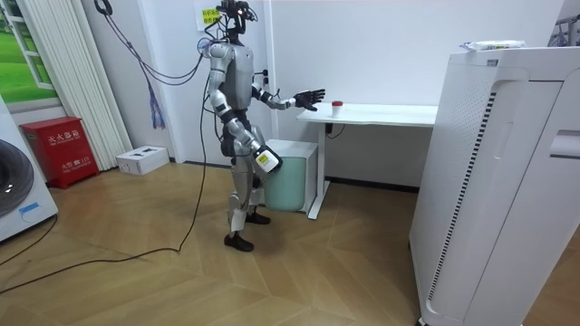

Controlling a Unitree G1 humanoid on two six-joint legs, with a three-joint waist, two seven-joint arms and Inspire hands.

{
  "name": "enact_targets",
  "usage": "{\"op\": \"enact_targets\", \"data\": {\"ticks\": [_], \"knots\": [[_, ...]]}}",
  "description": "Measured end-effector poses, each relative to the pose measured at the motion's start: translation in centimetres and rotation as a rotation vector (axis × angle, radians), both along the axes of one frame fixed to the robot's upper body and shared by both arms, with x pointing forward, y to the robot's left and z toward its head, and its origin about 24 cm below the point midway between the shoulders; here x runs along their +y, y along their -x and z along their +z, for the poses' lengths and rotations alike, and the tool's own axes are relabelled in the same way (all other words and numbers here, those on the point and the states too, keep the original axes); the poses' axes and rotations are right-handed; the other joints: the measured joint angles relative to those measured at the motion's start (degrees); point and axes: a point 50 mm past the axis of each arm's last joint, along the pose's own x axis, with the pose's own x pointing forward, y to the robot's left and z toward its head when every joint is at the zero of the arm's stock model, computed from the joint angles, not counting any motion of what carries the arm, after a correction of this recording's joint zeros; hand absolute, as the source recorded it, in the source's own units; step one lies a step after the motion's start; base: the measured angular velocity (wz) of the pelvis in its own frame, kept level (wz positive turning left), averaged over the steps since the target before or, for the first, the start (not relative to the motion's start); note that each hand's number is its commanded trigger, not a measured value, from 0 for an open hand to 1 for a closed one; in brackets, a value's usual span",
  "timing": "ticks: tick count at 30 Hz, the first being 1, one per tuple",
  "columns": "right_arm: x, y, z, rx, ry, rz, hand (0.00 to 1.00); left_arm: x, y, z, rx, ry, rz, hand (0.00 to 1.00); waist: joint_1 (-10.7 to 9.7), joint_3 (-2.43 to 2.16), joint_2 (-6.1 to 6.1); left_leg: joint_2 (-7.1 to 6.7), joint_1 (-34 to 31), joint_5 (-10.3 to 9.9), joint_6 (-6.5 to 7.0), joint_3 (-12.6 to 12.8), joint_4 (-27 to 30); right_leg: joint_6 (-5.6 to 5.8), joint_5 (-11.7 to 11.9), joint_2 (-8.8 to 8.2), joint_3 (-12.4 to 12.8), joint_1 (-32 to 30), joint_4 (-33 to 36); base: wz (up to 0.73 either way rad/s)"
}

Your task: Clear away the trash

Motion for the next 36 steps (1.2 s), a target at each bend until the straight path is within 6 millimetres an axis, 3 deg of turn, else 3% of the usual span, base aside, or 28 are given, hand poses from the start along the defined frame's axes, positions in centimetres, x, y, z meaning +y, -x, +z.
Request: {"op": "enact_targets", "data": {"ticks": [5,13,24,36], "knots": [[0.0,-0.3,0.1,-0.001,0.009,0.002,1.00,-0.6,-1.4,0.1,0.012,-0.014,-0.030,0.00,-1.0,0.13,0.57,0.16,-0.2,0.0,0.00,0.7,-0.1,-0.01,0.0,-0.05,0.6,-0.9,0.8,-0.06],[0.5,0.0,-0.2,0.022,0.009,0.034,1.00,0.1,-1.4,-1.3,0.105,0.020,-0.006,0.00,-2.8,0.18,0.59,0.62,-0.1,-0.1,0.14,2.4,0.0,-0.15,0.1,0.19,1.9,-1.6,1.2,-0.10],[0.5,0.2,-0.4,0.042,0.006,0.041,1.00,0.2,-2.4,-0.8,0.093,0.070,0.009,0.00,-4.4,0.45,0.80,0.88,-0.5,-0.2,0.27,3.0,0.6,-0.23,0.2,0.33,2.0,-2.0,1.7,0.00],[0.5,0.3,-0.5,0.052,0.016,0.056,1.00,1.0,-3.6,-0.9,0.131,0.105,0.043,0.00,-4.5,0.63,1.47,0.88,-1.2,-0.2,0.27,3.1,1.3,-0.23,0.2,0.34,2.3,-2.4,1.8,-0.01]]}}
